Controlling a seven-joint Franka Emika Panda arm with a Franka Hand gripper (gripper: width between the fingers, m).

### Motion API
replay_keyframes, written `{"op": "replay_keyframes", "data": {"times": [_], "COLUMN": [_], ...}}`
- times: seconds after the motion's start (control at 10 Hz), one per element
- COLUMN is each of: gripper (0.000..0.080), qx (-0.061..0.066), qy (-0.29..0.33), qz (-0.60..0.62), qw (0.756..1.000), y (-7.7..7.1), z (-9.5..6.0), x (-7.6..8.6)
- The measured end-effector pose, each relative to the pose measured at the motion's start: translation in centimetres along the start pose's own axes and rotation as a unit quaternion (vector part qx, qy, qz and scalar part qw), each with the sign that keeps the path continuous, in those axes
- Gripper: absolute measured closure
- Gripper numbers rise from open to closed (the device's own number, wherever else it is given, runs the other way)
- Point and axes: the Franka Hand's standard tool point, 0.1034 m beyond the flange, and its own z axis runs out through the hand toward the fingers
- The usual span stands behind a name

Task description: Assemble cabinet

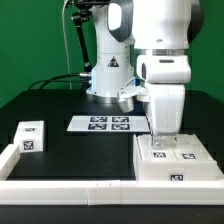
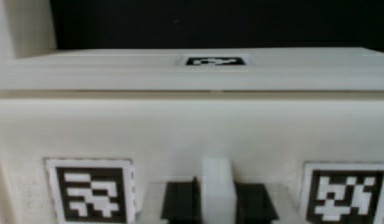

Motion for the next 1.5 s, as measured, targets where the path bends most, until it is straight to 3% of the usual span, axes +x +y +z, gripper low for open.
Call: {"op": "replay_keyframes", "data": {"times": [0.1,0.2,0.3,0.4,0.5,0.6,0.8,1.0,1.1,1.5], "gripper": [0.0518,0.0518,0.0315,0.0182,0.0182,0.0044,0.0013,0.0002,0.0002,0.0002], "qx": [-0.001,0.0,-0.001,-0.002,-0.005,-0.011,-0.031,-0.038,-0.032,-0.034], "qy": [-0.001,-0.002,-0.003,-0.004,-0.004,-0.005,0.004,0.011,0.01,0.01], "qz": [-0.002,-0.003,-0.005,-0.006,-0.006,-0.004,0.045,0.105,0.104,0.103], "qw": [1.0,1.0,1.0,1.0,1.0,1.0,0.998,0.994,0.994,0.994], "y": [0.0,-0.3,-0.7,-1.2,-1.9,-2.5,-4.8,-8.3,-9.0,-8.7], "z": [-0.1,-0.2,-0.6,-1.0,-1.5,-2.2,-3.4,-4.2,-3.9,-3.9], "x": [0.0,-0.1,-0.1,-0.1,-0.1,-0.2,0.3,1.0,1.0,1.0]}}
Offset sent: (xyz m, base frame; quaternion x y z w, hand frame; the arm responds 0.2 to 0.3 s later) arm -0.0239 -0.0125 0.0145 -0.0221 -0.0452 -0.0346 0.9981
